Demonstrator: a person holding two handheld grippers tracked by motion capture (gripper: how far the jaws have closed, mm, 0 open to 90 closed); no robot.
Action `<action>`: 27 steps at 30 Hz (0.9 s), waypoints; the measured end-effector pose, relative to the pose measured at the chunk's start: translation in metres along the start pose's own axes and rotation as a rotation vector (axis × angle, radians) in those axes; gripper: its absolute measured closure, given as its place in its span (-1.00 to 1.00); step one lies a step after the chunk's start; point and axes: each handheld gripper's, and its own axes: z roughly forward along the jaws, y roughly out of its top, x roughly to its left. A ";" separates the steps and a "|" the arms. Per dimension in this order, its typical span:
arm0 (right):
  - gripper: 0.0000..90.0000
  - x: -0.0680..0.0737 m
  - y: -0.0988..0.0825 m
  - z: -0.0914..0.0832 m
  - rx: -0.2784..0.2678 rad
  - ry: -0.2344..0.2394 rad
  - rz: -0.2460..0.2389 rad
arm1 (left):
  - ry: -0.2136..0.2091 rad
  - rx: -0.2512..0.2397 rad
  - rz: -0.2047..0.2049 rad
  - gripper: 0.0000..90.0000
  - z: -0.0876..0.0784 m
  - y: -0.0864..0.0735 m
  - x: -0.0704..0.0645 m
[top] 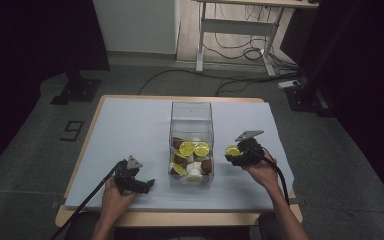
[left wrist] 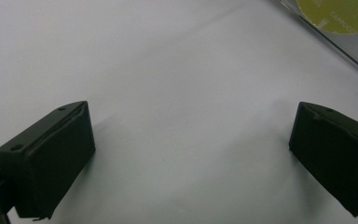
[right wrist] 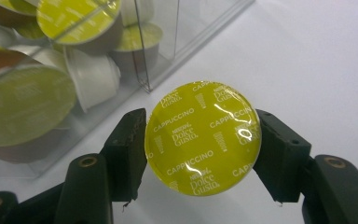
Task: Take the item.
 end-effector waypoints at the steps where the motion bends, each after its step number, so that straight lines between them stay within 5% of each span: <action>1: -0.11 0.000 -0.001 0.001 0.003 -0.002 0.004 | 0.001 0.000 0.001 -1.00 0.000 0.000 0.000; 27: -0.11 -0.005 -0.024 0.034 0.041 0.020 0.036 | 0.001 0.000 0.001 -1.00 0.000 0.000 0.000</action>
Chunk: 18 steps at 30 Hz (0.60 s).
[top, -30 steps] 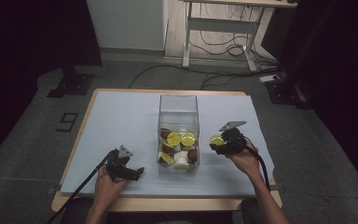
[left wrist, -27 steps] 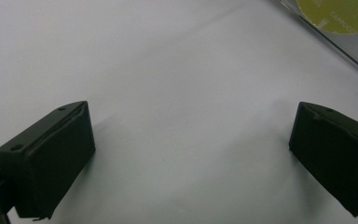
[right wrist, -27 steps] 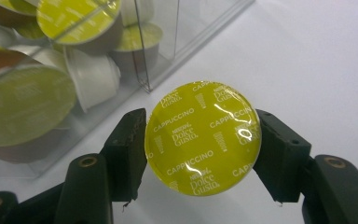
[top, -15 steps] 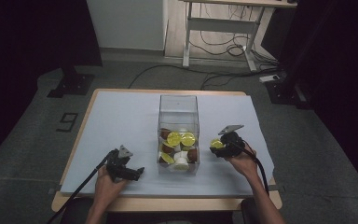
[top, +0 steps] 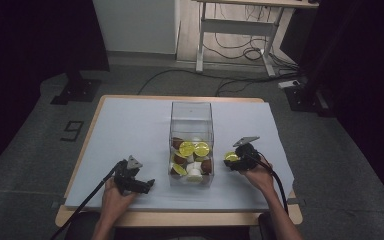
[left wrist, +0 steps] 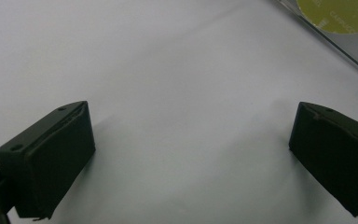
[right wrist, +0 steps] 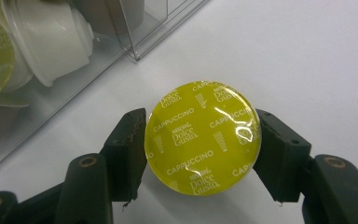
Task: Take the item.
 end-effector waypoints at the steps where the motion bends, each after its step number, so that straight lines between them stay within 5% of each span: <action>1: -0.11 0.000 0.000 0.001 0.002 0.002 -0.004 | 0.000 0.000 0.000 -1.00 0.000 0.000 0.000; 15: -0.13 0.000 -0.002 0.004 0.009 0.004 -0.005 | 0.000 0.000 0.000 -1.00 0.000 0.000 0.000; 18: -0.28 0.000 -0.002 0.004 0.002 0.006 0.009 | 0.000 0.000 0.000 -1.00 0.000 0.000 0.000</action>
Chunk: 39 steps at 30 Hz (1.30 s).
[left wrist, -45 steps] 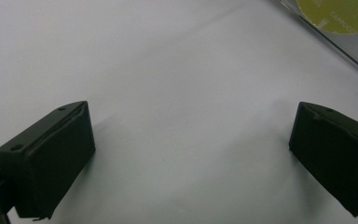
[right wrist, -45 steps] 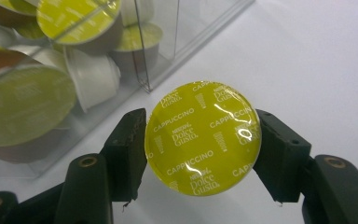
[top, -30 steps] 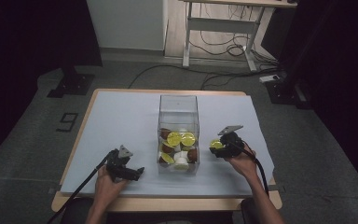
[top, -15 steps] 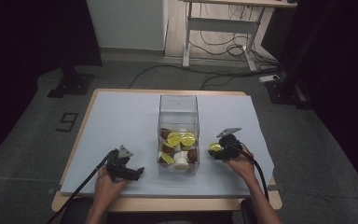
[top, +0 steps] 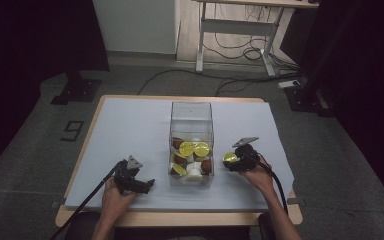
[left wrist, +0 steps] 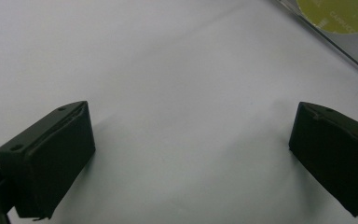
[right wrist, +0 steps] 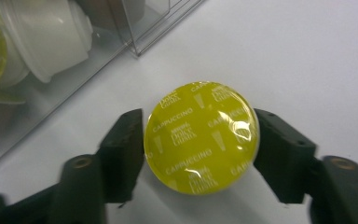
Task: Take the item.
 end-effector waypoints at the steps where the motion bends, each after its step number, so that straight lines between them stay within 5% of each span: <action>1: -0.34 0.000 0.000 -0.001 -0.001 0.005 0.000 | 0.000 0.000 0.000 -1.00 0.000 0.000 0.000; 8: -0.54 0.000 0.001 -0.006 -0.023 -0.013 -0.007 | 0.000 0.000 0.000 -1.00 0.000 0.000 0.000; 22: -0.58 0.001 0.001 -0.033 -0.070 -0.034 -0.029 | 0.000 0.000 0.000 -1.00 0.000 0.000 0.000; 39: -0.66 0.002 -0.022 -0.045 -0.063 -0.051 -0.004 | 0.000 0.000 0.000 -1.00 0.000 0.000 0.000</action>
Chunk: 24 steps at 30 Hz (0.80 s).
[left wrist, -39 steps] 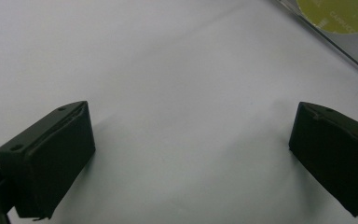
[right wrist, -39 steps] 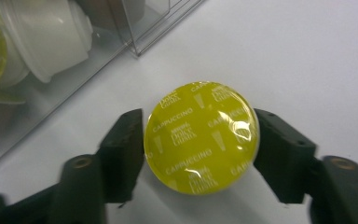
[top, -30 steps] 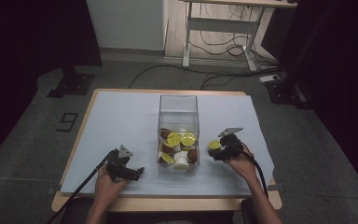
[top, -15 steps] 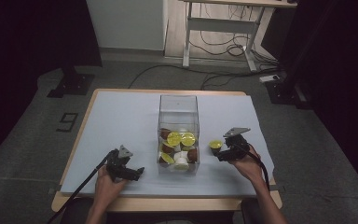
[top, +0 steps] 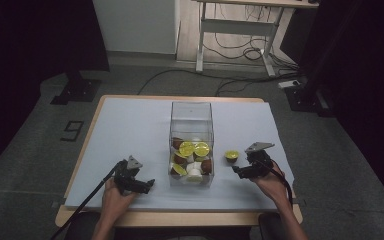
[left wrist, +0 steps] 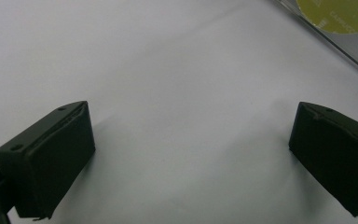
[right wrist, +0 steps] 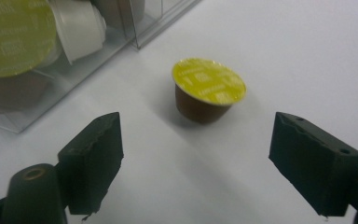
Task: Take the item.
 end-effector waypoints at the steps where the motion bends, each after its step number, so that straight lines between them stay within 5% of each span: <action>1: -0.68 0.000 -0.002 0.000 0.001 -0.005 0.005 | 0.000 0.000 0.000 -1.00 0.000 0.000 0.000; 13: -0.94 0.004 -0.023 0.009 -0.003 -0.025 0.057 | 0.000 0.000 0.000 -1.00 0.000 0.000 0.000; 24: -0.99 0.009 -0.035 0.022 0.012 -0.032 0.053 | 0.003 -0.002 -0.001 -1.00 0.000 0.000 -0.001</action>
